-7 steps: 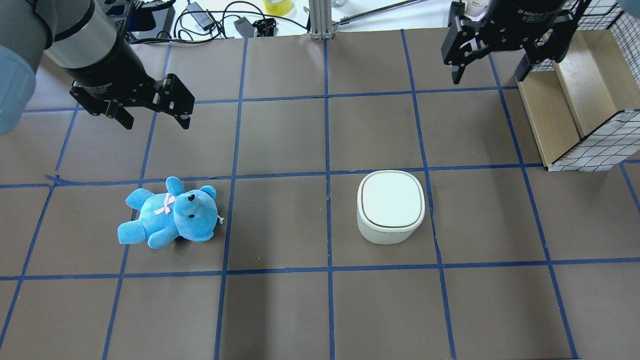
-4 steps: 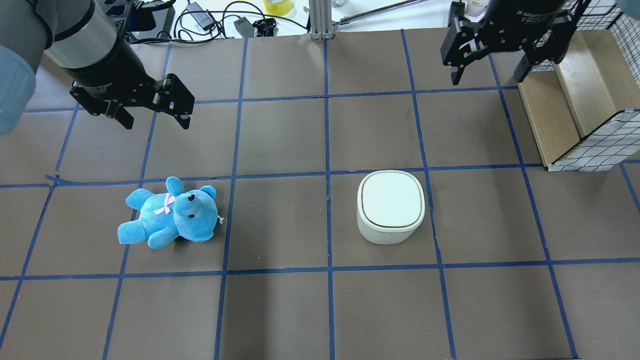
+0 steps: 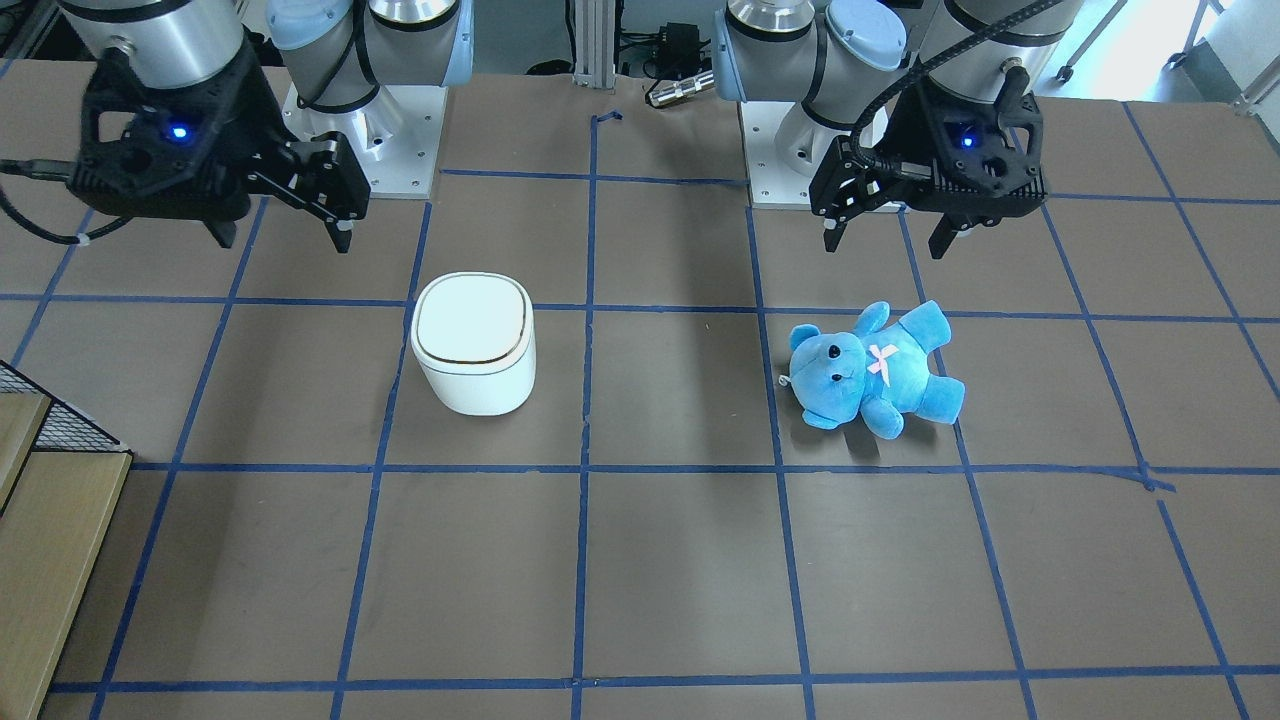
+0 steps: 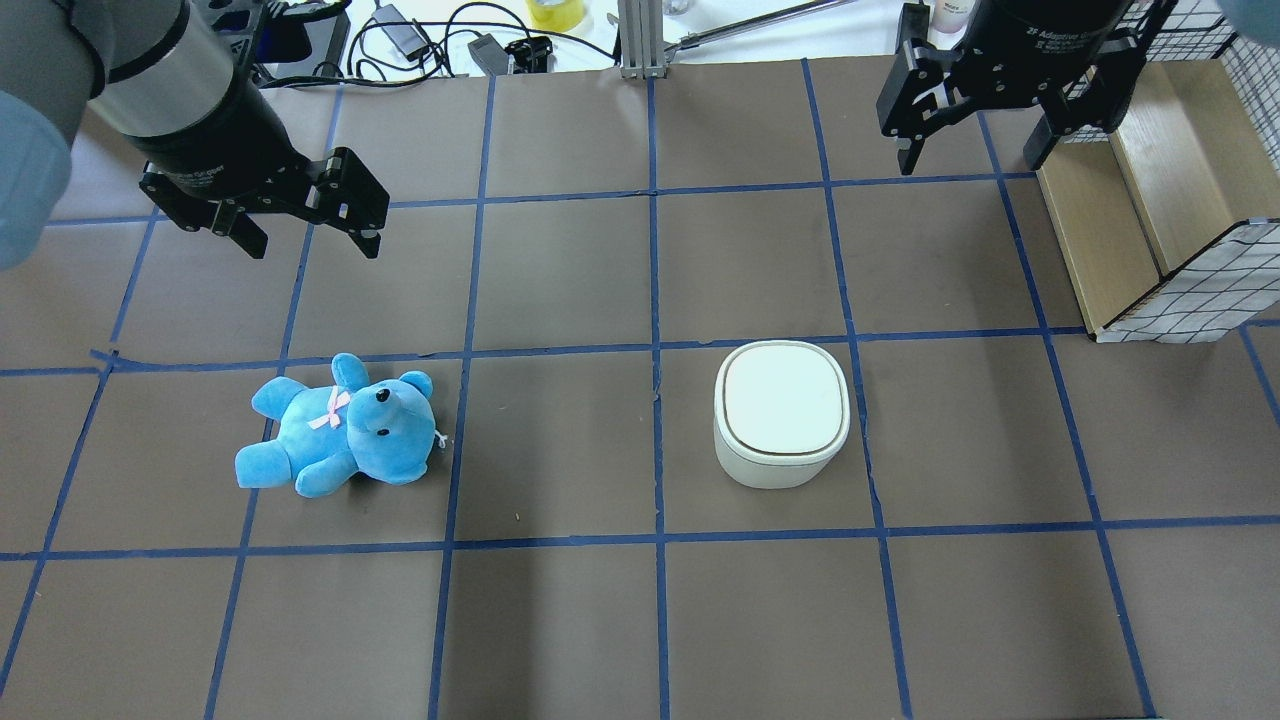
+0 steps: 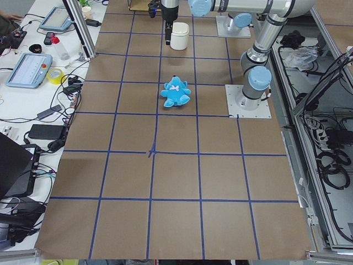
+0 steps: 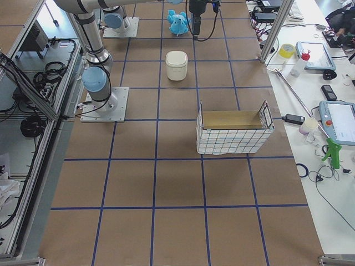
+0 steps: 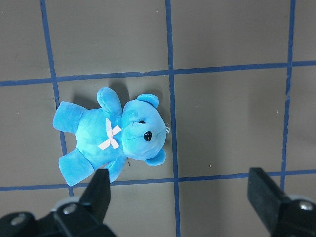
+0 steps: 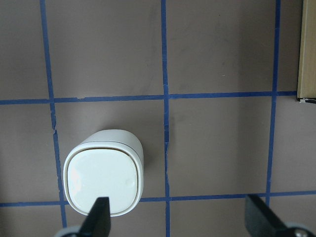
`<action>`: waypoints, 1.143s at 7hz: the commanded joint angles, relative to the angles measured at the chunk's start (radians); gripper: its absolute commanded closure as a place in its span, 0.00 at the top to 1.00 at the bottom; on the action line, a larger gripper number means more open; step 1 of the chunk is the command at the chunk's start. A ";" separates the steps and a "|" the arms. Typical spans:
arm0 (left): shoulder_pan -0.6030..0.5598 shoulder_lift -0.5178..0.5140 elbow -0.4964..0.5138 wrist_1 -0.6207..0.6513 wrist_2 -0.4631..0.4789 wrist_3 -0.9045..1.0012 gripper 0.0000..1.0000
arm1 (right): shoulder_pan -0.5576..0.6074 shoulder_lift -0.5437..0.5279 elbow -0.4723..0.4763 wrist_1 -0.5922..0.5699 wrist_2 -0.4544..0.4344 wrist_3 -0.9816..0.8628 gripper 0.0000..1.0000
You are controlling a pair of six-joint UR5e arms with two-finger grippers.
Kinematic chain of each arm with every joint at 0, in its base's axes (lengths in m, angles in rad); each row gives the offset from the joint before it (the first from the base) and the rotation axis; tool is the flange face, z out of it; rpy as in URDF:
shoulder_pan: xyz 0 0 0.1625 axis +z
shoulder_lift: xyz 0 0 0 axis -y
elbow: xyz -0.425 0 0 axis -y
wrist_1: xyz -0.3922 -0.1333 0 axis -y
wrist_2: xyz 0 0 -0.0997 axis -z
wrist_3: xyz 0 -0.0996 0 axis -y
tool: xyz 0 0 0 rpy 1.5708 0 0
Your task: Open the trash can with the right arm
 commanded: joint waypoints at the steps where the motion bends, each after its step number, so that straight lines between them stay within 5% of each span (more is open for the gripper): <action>1: 0.000 0.000 0.000 0.000 0.000 0.000 1.00 | 0.120 0.018 0.092 -0.048 0.001 0.118 0.03; 6: 0.000 0.000 0.000 0.000 0.000 0.000 1.00 | 0.165 0.009 0.446 -0.311 0.033 0.173 0.00; 8: 0.000 0.000 0.000 0.000 0.000 0.000 1.00 | 0.165 0.021 0.497 -0.375 0.039 0.170 0.00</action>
